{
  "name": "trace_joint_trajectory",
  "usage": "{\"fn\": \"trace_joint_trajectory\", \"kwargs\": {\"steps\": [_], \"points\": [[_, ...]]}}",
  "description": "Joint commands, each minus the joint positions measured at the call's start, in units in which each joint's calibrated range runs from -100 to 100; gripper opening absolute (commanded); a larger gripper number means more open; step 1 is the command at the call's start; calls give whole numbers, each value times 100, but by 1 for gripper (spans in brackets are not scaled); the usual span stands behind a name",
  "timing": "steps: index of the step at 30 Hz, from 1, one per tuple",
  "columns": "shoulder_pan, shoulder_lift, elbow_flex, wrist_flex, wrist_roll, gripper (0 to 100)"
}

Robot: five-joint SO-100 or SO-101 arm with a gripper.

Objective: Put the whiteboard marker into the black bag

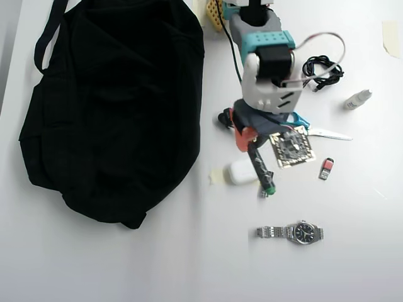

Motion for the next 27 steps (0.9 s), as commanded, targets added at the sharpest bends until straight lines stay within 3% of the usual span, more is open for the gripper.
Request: {"fn": "trace_joint_trajectory", "kwargs": {"steps": [1, 11, 19, 23, 24, 25, 27], "points": [[609, -750, -392, 110, -442, 2], [2045, -941, -392, 102, -1087, 2], [3302, -850, -320, 102, -1103, 3], [3579, -817, -311, 102, -1098, 26], [3579, -891, -320, 102, -1098, 37], [3556, -924, -320, 102, -1098, 41], [3481, -991, -383, 127, -1066, 36]]}}
